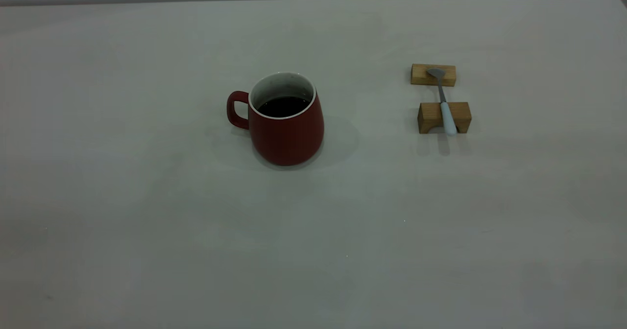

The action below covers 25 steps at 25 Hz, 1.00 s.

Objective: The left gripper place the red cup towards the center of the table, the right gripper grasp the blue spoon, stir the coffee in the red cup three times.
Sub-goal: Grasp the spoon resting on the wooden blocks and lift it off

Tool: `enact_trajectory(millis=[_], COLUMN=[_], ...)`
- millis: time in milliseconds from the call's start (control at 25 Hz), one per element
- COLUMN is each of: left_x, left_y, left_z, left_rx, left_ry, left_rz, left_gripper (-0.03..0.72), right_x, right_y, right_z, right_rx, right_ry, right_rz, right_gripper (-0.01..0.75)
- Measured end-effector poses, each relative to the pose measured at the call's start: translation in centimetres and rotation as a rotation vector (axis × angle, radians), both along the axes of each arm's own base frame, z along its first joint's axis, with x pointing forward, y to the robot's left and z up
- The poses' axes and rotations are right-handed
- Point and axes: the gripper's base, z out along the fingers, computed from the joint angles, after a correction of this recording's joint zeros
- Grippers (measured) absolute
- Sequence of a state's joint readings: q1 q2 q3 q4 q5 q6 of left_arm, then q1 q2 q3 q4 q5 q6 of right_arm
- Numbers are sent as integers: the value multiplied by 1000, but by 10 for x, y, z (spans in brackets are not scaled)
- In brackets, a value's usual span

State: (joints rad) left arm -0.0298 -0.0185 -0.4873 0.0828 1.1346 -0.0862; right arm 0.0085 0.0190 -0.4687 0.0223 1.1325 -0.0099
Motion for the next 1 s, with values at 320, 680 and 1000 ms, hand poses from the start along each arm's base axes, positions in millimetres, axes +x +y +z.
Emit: enact_trajectory(millis=[320,680,1000], left_x=[0,0,0], left_y=[0,0,0], left_z=[0,0,0], left_rx=[1,2,2], left_ry=[0,0,0], left_rz=[-1,-2,-2], left_gripper=[336,336,336], right_x=[0,0,0], right_y=[0,0,7], right_z=[0,0,0], right_rx=[0,3,65], right_ry=[0,0,0], right_rz=[0,2,43], right_gripper=[511,511,511])
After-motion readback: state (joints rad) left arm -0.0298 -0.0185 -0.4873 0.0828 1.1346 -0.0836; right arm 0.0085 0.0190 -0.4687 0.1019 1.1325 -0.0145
